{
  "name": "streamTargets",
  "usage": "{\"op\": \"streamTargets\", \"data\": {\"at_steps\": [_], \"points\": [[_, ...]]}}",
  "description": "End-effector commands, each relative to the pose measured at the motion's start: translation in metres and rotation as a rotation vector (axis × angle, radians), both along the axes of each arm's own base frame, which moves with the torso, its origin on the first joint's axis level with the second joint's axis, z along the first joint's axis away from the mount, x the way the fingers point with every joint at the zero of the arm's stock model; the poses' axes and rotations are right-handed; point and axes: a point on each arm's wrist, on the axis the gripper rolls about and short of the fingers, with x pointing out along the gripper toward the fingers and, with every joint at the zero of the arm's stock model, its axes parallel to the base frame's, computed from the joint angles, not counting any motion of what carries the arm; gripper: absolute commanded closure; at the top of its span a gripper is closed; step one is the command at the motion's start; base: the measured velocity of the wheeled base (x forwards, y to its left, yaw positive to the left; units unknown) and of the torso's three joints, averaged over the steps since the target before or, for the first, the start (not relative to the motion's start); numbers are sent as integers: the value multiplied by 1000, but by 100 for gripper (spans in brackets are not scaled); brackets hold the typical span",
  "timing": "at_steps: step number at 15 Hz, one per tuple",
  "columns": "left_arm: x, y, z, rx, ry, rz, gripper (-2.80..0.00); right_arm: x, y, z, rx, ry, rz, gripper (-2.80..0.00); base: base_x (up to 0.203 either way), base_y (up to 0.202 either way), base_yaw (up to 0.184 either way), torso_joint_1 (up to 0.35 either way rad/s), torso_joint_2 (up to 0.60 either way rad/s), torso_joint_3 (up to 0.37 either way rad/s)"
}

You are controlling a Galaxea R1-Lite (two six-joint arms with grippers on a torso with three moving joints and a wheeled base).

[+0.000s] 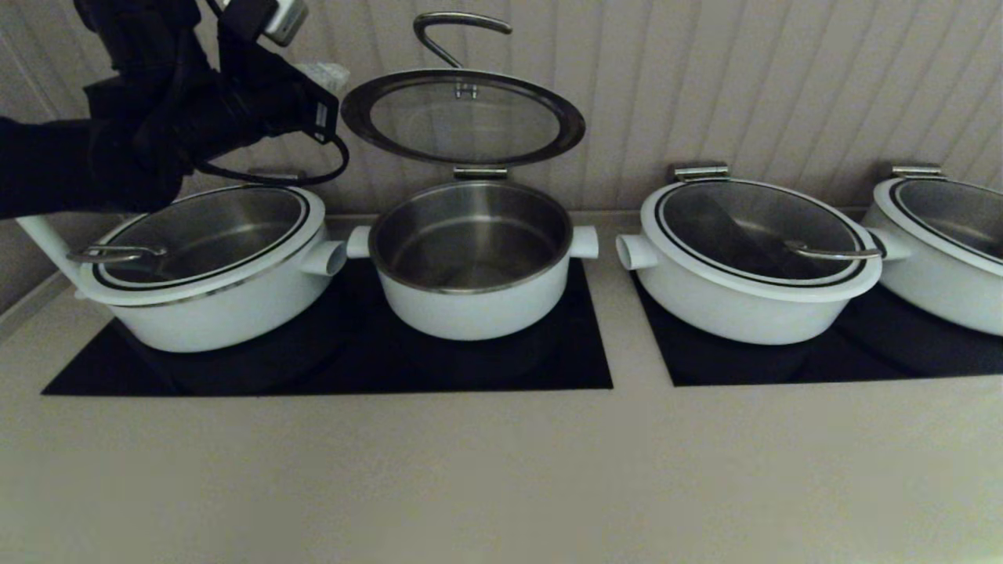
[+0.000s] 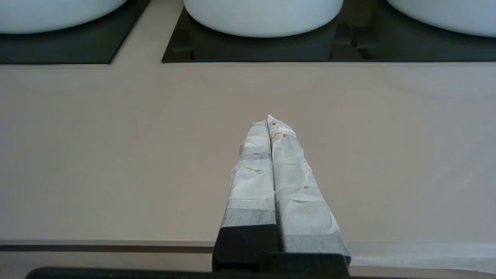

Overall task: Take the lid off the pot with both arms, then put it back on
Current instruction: Close the pot lid

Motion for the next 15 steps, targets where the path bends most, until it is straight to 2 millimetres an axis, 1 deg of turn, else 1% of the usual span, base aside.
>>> {"op": "streamTargets", "data": {"at_steps": [1, 3, 5, 10, 15], "points": [[2, 0, -2, 3, 1, -1, 0, 0, 0, 0, 0, -1, 0, 0, 0, 0, 0, 0, 0, 0], [1, 0, -2, 2, 3, -1, 0, 0, 0, 0, 0, -1, 0, 0, 0, 0, 0, 0, 0, 0], [1, -1, -7, 6, 19, -6, 0, 0, 0, 0, 0, -1, 0, 0, 0, 0, 0, 0, 0, 0], [-10, -13, -19, 2, 34, -38, 0, 0, 0, 0, 0, -1, 0, 0, 0, 0, 0, 0, 0, 0], [-19, -11, -29, 7, 66, -40, 0, 0, 0, 0, 0, -1, 0, 0, 0, 0, 0, 0, 0, 0]]}}
